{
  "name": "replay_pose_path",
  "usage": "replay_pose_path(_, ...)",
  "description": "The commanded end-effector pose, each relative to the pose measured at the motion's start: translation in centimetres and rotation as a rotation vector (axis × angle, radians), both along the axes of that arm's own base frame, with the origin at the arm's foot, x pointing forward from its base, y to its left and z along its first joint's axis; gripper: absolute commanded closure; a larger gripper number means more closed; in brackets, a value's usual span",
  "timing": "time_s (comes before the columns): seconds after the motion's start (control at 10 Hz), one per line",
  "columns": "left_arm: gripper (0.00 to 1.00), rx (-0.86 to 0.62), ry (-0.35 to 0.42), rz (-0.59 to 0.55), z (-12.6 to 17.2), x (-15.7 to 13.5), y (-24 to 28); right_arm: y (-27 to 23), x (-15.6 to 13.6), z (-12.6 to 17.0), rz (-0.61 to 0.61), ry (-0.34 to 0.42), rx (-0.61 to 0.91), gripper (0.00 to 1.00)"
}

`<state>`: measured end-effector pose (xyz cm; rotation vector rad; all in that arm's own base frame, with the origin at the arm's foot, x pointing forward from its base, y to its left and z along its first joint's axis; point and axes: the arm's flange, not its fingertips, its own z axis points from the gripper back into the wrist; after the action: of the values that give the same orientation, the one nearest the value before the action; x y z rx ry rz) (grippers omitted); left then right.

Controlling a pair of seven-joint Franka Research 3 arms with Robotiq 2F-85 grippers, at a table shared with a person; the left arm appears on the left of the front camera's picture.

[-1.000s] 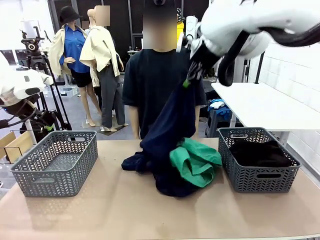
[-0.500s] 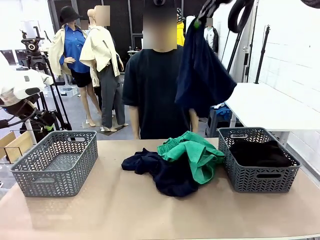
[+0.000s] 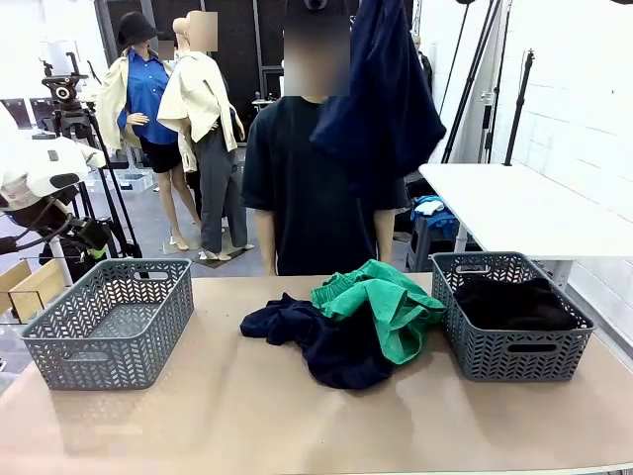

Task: Sort the tops and bottoms.
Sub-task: Lift clothes from the center of the table with your right hand, then sort the clothes according to human instructions.

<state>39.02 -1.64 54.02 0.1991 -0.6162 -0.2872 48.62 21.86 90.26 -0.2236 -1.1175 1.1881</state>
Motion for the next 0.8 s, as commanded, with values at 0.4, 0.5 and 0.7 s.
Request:
replay_pose_path(0.4,0.0,0.004,-0.004,0.001,0.1,0.1,0.0,0.8,-1.7,1.8,-0.019,-0.043,0.0,1.0)
replay_pose_path(0.5,0.0,0.004,-0.004,0.001,0.1,0.1,0.0,0.8,-1.7,1.8,-0.019,-0.043,0.0,1.0)
replay_pose_path(0.7,0.0,0.004,-0.004,0.001,0.1,0.1,0.0,0.8,-1.7,1.8,-0.019,-0.043,0.0,1.0)
